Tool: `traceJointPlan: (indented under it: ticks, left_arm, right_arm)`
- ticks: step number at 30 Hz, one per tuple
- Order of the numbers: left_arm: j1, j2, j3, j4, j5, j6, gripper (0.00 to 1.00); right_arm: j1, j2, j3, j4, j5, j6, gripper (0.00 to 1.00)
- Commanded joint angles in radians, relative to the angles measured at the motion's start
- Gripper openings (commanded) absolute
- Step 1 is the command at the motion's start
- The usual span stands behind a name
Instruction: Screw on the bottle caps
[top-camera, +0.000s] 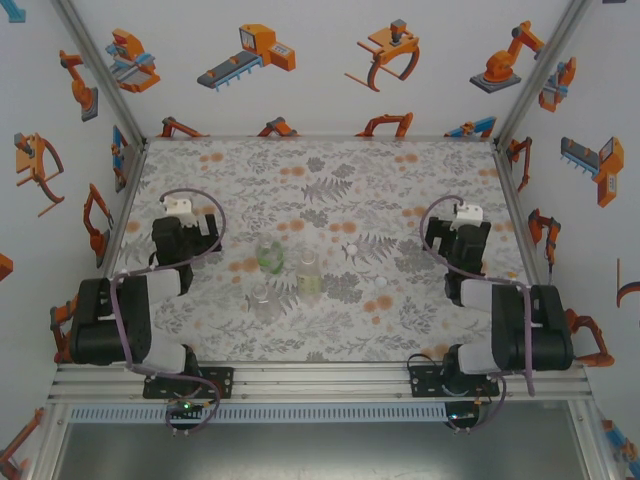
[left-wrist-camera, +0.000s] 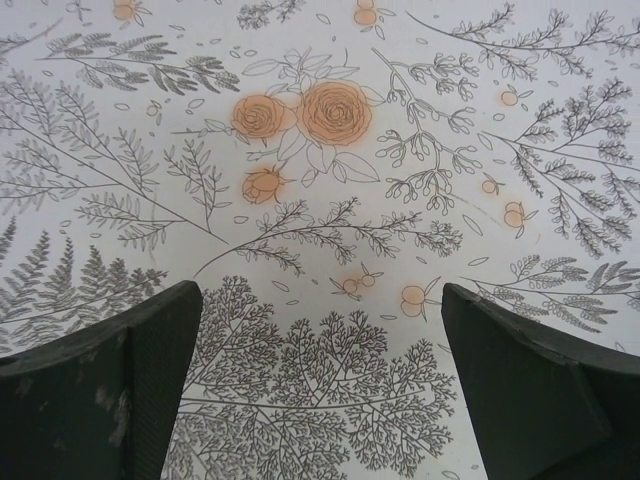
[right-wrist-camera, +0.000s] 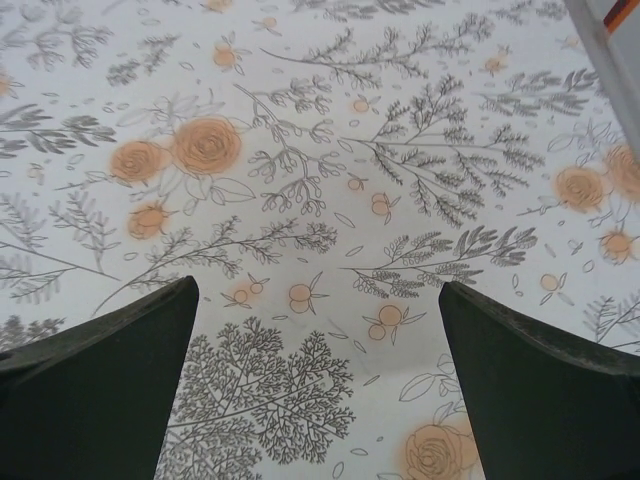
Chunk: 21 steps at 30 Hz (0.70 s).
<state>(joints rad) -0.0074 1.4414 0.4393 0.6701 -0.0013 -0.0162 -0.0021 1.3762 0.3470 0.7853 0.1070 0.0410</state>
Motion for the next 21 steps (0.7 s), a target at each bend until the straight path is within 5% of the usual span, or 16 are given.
traceJointPlan:
  ticks: [1,6,13,21]
  left_arm:
    - [-0.008,-0.076,0.061,-0.129,-0.047,-0.021,0.97]
    - [-0.012,-0.191,0.139,-0.328,-0.02,-0.045,0.97]
    - [-0.014,-0.365,0.242,-0.604,0.131,-0.109,0.97]
    - [-0.022,-0.504,0.354,-0.912,0.315,-0.062,0.97]
  right_arm:
    - [0.015,-0.109,0.078,-0.191,-0.08,-0.032,0.95]
    - [0.031,-0.249,0.165,-0.459,-0.262,-0.021,0.9]
    - [0.125,-0.437,0.178,-0.621,-0.508,-0.006,0.9]
    - [0.351,-0.581,0.185,-0.687,-0.64,0.009,0.88]
